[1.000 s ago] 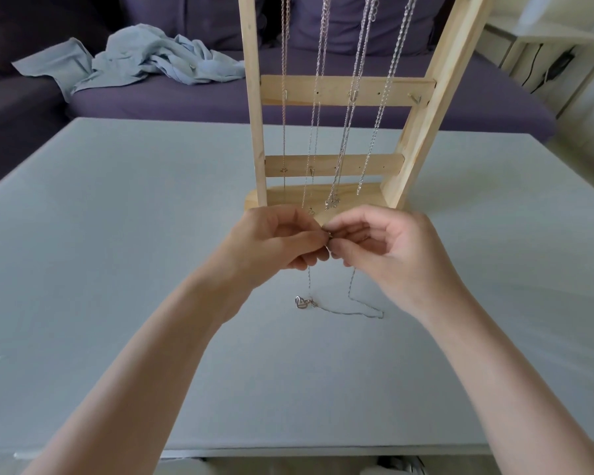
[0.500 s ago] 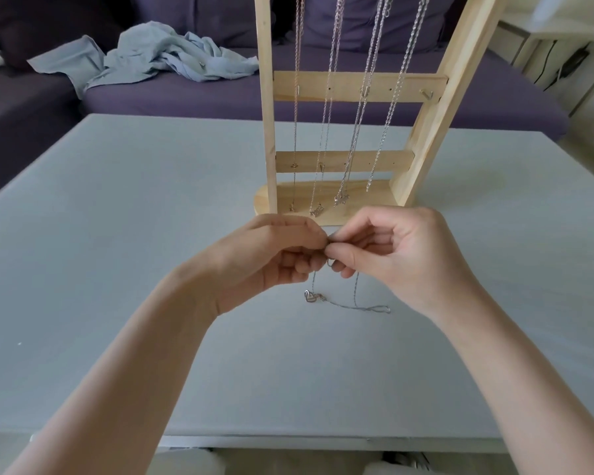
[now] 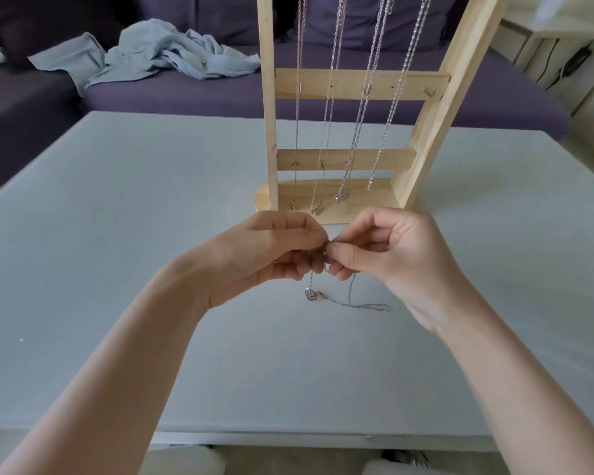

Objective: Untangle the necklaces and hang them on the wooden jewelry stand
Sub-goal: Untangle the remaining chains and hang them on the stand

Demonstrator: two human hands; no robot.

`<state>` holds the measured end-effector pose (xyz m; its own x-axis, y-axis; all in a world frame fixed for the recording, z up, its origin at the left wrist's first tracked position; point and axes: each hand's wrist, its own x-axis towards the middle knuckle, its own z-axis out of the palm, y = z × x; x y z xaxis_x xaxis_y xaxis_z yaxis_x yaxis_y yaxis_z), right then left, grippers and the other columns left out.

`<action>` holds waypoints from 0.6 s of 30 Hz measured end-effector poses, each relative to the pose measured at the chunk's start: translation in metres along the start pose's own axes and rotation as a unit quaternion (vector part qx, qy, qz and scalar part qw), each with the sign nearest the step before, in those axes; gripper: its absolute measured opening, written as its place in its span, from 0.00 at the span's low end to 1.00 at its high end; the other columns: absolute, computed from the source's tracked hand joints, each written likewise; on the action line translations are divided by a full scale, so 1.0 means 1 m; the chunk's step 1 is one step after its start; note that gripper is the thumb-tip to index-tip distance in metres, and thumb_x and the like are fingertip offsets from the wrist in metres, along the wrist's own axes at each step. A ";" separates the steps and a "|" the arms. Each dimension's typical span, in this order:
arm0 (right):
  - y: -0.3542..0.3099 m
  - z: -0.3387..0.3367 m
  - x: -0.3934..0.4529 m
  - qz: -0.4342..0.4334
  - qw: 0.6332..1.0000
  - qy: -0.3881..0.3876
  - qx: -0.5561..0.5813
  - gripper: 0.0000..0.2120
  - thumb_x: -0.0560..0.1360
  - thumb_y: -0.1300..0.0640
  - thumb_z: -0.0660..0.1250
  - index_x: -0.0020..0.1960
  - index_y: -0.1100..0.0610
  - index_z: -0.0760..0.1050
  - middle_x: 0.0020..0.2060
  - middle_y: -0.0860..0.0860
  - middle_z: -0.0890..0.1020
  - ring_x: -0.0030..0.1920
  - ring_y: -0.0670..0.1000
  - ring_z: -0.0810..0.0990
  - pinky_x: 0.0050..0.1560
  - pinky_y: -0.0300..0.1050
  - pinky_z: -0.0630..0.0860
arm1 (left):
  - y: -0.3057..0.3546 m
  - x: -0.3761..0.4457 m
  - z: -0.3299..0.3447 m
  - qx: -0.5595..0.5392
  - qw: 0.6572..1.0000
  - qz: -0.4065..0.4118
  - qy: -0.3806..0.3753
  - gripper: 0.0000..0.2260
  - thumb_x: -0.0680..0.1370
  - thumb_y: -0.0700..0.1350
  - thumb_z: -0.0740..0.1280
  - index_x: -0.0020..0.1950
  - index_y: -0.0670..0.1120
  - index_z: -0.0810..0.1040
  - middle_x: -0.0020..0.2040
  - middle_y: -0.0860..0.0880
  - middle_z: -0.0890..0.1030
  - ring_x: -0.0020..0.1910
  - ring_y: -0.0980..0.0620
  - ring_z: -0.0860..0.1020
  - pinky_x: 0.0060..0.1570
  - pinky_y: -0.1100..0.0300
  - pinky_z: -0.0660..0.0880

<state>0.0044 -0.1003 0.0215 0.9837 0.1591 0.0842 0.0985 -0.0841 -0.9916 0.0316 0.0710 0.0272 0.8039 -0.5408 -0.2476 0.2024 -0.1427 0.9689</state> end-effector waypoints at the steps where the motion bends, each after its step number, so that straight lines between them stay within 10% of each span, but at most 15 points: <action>1: 0.000 0.000 0.000 0.003 1.000 0.009 0.014 0.07 0.67 0.72 0.71 0.36 0.64 0.76 0.28 0.54 0.82 0.28 0.50 0.81 0.33 0.38 0.77 | 0.001 -0.001 0.000 -0.004 1.000 0.004 0.006 0.07 0.78 0.38 0.61 0.43 0.41 0.77 0.33 0.48 0.79 0.32 0.55 0.73 0.35 0.67 0.73; 18: -0.004 -0.001 0.000 0.052 0.998 0.003 0.046 0.07 0.68 0.73 0.70 0.36 0.64 0.75 0.28 0.55 0.82 0.27 0.50 0.80 0.31 0.36 0.75 | 0.006 -0.001 0.007 0.221 0.971 0.076 0.055 0.10 0.75 0.32 0.58 0.50 0.46 0.69 0.29 0.54 0.78 0.30 0.56 0.70 0.35 0.66 0.69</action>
<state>0.0046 -0.1010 0.0254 0.9887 0.1488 -0.0193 -0.0181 -0.0096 -0.9998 0.0281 0.0653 0.0337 0.8656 -0.4948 -0.0769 -0.1632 -0.4239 0.8909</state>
